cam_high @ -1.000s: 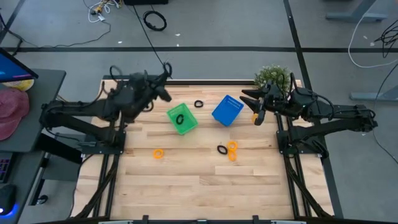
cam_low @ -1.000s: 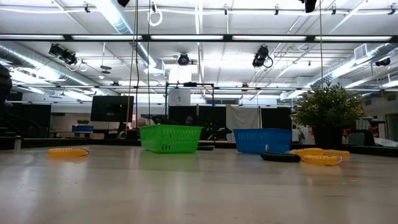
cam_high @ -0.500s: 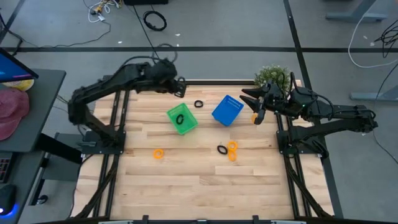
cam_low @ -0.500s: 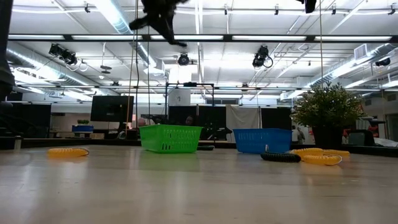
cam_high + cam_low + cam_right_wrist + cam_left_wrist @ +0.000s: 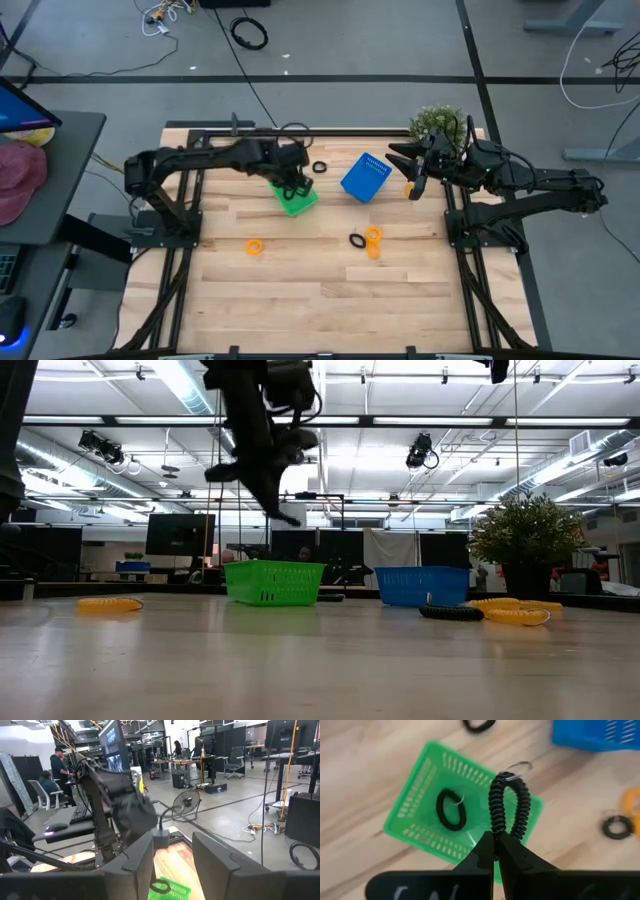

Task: Sort spring keychains
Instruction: Put the black spring keychain into the green bin

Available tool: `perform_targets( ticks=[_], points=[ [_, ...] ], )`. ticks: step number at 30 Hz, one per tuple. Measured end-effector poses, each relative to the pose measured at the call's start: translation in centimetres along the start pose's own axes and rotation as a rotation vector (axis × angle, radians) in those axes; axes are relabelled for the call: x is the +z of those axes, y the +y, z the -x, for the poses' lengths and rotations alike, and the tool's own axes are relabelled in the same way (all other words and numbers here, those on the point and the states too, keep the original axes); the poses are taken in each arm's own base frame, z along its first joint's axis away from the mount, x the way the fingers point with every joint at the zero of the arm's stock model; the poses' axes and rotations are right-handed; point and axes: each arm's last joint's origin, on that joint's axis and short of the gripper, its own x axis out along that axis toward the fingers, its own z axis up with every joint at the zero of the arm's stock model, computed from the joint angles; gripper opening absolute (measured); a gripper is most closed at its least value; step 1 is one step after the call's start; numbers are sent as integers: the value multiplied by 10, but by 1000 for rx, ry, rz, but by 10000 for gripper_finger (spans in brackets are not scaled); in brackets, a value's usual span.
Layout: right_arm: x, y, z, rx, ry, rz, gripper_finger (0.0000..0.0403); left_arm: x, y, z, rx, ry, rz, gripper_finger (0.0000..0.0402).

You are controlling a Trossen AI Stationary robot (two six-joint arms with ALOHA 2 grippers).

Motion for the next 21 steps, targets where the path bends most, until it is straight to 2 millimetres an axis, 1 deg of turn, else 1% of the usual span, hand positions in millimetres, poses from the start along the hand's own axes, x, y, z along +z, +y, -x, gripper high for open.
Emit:
perform_targets(
  ticks=[4, 10, 16, 21],
  points=[
    [0, 0, 0, 0, 0, -3, 141, -14, 3, -19, -12, 24, 27, 7],
    [0, 0, 0, 0, 0, -3, 141, -24, 7, -40, -71, 22, 60, 7],
    [0, 0, 0, 0, 0, -2, 141, -33, 15, -50, -53, 58, 65, 7],
    [0, 0, 0, 0, 0, -2, 141, -33, 14, -53, -78, 42, 67, 7]
  ],
)
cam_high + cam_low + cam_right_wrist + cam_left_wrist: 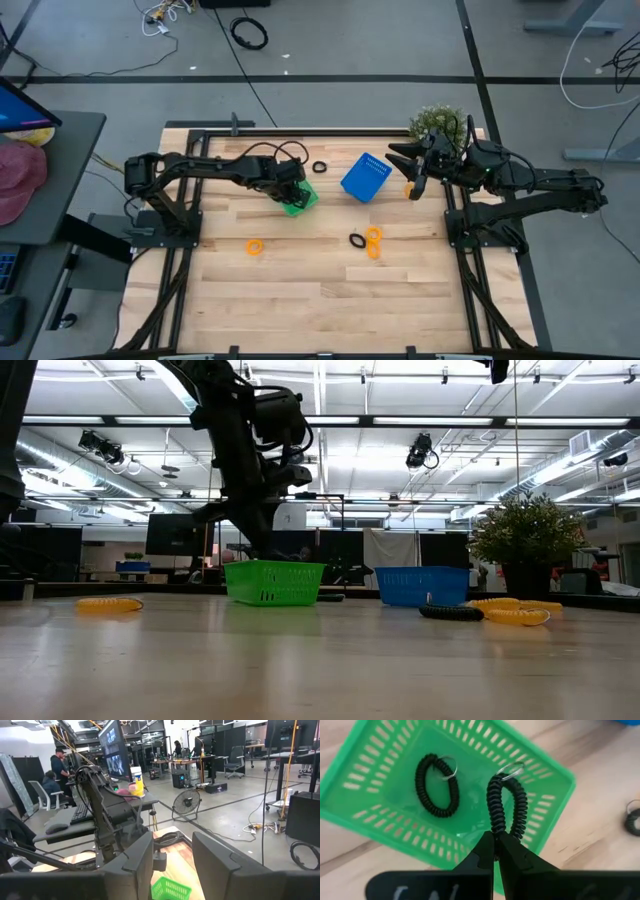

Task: Sort spring keychains
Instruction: Put the black spring keychain into the green bin, then put the yellow spring keychain into the blue bin

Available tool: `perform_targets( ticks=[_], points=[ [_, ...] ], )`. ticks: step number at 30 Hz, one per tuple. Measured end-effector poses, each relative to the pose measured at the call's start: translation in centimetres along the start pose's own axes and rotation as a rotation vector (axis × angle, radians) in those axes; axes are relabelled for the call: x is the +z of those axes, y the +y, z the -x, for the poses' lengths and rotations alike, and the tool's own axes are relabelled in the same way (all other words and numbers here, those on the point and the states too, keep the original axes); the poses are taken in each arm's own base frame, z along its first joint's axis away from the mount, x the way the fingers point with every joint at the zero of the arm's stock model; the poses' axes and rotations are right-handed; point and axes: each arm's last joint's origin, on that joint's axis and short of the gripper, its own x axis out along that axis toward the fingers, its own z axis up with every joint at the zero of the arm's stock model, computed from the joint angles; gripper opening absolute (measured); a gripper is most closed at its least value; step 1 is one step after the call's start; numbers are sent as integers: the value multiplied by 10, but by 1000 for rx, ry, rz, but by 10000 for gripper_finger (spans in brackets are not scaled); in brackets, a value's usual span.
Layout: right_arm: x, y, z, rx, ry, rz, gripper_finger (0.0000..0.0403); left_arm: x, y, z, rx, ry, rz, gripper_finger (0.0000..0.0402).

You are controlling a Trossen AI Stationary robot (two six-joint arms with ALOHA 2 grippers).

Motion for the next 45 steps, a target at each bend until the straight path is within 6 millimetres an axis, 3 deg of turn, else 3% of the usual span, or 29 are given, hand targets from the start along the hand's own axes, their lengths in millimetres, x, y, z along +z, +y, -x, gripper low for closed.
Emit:
perform_targets(
  ticks=[5, 19, 25, 29, 36, 40, 45],
  points=[
    [0, 0, 0, 0, 0, 0, 141, 1, -1, 0, -13, -16, 6, 22],
    [0, 0, 0, 0, 0, 1, 141, 2, -1, 0, -12, -22, 1, 152],
    [0, 0, 0, 0, 1, 22, 141, 6, -9, 7, -40, -41, -17, 183],
    [2, -1, 3, 1, -11, 30, 141, 13, -32, 30, -72, -214, -161, 180],
    [11, -6, 21, 6, -57, 15, 141, 16, -82, 95, -325, -628, -461, 147],
    [10, -9, 33, 3, -32, 18, 141, 17, -93, 133, -497, -831, -461, 120],
    [5, -15, 49, -7, 40, -9, 141, 15, -97, 166, -659, -981, -490, 72]
  ],
)
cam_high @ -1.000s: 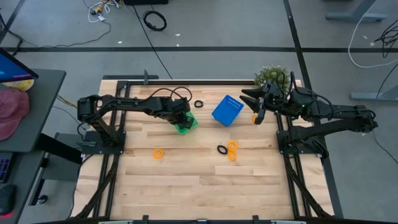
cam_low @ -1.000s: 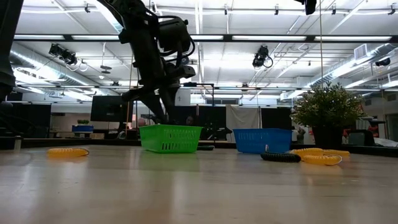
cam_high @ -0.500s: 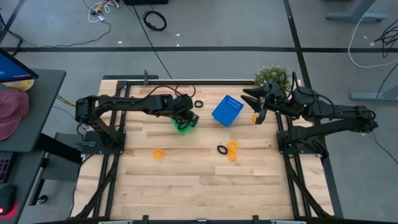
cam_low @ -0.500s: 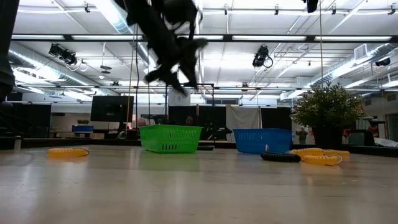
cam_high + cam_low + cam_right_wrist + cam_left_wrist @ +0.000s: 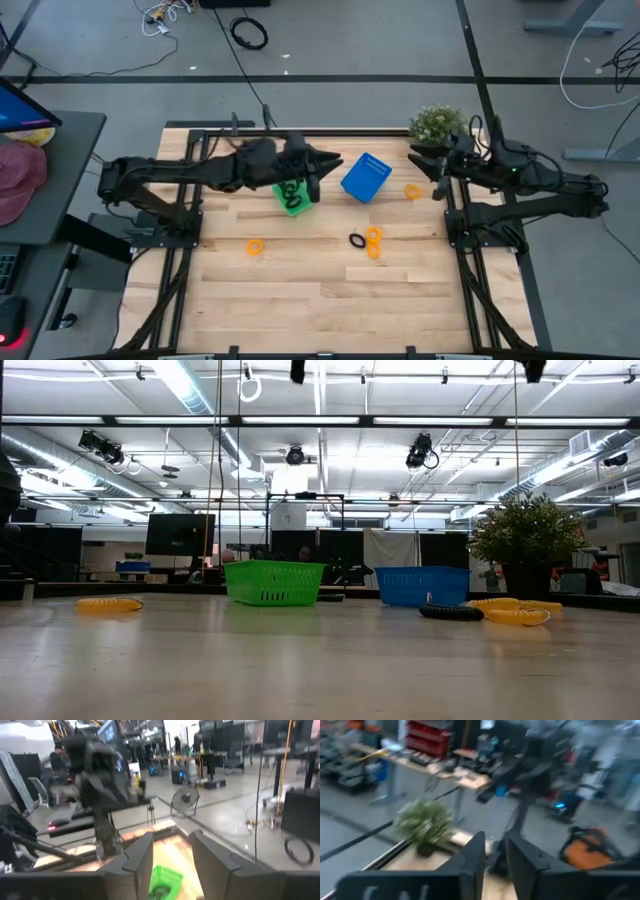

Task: Sort spring keychains
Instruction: Put the yellow spring keychain into the blue bin

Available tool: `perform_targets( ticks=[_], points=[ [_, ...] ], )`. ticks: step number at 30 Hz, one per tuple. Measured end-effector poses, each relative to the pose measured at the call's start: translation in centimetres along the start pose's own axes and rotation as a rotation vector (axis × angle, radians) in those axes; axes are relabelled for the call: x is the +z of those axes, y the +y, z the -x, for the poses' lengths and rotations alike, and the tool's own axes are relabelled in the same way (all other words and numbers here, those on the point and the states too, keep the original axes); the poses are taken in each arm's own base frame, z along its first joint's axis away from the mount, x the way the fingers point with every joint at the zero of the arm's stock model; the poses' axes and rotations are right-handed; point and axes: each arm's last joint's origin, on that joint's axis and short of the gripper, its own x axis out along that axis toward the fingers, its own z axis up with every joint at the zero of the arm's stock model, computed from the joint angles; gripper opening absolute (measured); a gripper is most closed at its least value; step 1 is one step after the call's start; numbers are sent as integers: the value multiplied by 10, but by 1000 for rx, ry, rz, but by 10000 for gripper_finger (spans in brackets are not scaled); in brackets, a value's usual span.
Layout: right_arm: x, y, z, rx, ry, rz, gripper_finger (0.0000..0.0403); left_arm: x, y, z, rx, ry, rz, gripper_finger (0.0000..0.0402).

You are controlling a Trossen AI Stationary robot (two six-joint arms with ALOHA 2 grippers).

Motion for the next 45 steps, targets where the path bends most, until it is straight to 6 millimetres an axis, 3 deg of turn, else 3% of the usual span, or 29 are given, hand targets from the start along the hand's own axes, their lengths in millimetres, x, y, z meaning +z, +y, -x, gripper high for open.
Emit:
perform_targets(
  ticks=[5, 8, 14, 20, 27, 36, 40, 45],
  points=[
    [-12, -6, 8, -97, 134, -38, 141, 8, -5, 4, -76, -45, 25, 25],
    [0, -5, 8, -120, 195, -18, 141, 7, -7, 4, -85, -42, 43, 7],
    [27, 0, -5, -263, 437, 114, 141, 9, -17, 7, -126, -74, 53, 10],
    [34, -2, -13, -422, 713, 18, 141, 21, -30, 23, -178, -109, 66, 15],
    [16, -8, -29, -530, 1039, -149, 141, 46, -29, 56, -192, -147, 4, 16],
    [-4, -17, -68, -591, 1173, -236, 141, 62, -21, 98, -174, -54, -25, 16],
    [-30, -27, -87, -640, 1252, -290, 141, 64, -19, 110, -179, -21, -32, 16],
    [-75, -40, -93, -750, 1319, -355, 141, 61, -16, 119, -194, 56, -43, 16]
  ],
)
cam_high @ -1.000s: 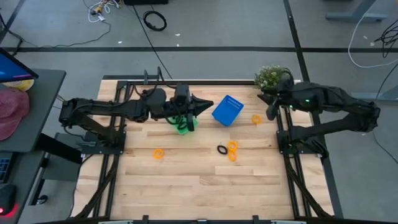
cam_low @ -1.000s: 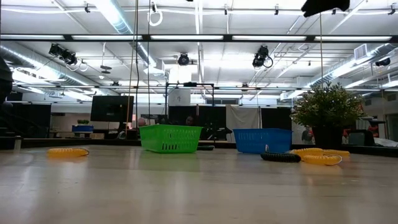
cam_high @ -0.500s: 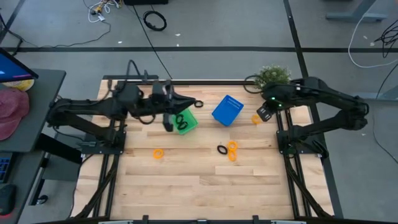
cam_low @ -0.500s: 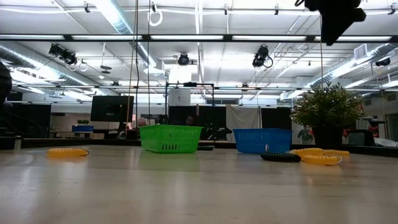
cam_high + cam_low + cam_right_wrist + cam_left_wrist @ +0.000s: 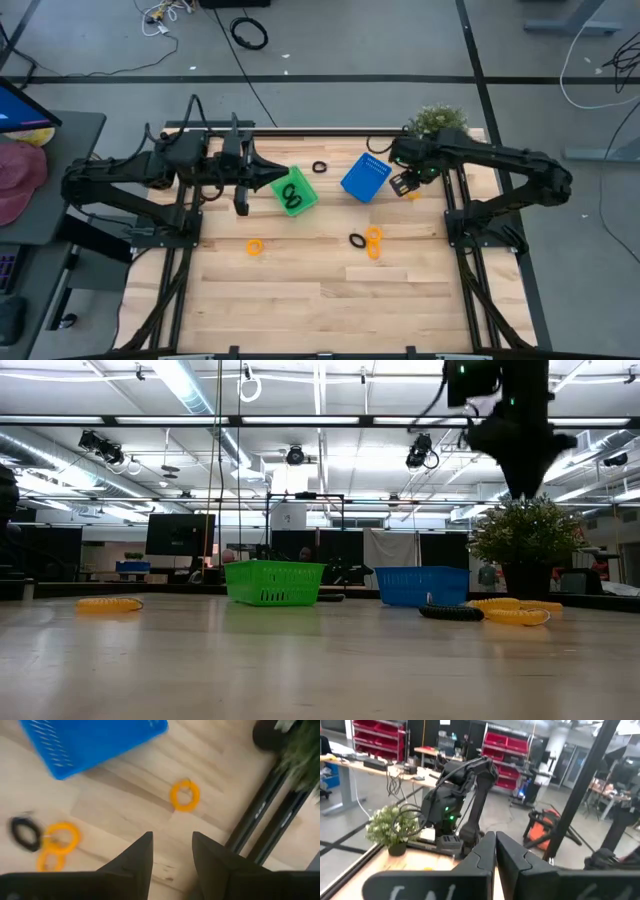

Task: Sort spring keychains
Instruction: Put the yellow spring keychain into the blue bin

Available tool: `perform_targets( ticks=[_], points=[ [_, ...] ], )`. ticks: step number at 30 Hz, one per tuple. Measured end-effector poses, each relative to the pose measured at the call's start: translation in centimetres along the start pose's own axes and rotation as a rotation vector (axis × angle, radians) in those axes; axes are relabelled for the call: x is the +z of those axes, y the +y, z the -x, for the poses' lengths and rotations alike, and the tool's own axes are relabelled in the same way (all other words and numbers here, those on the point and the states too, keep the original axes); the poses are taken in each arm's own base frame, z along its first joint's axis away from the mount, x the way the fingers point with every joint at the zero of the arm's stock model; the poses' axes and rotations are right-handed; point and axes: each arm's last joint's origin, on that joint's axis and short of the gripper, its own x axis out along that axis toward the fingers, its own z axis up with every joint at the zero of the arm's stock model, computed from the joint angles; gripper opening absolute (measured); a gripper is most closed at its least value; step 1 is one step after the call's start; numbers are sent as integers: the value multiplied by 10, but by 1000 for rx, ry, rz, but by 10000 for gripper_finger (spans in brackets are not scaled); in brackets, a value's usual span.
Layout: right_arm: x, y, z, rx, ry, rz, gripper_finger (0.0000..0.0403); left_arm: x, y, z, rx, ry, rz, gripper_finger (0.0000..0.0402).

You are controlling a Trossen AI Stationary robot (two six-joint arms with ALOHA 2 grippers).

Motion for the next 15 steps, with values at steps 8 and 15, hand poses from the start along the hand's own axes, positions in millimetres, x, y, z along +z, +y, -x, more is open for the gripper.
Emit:
perform_targets(
  ticks=[8, 15],
  points=[
    [-12, -6, -61, -43, 92, -90, 146, -2, 1, 3, -1, 33, -1, 16],
    [-17, -4, -92, -7, 63, -19, 179, -5, 1, 4, -18, 65, -2, 16]
  ],
)
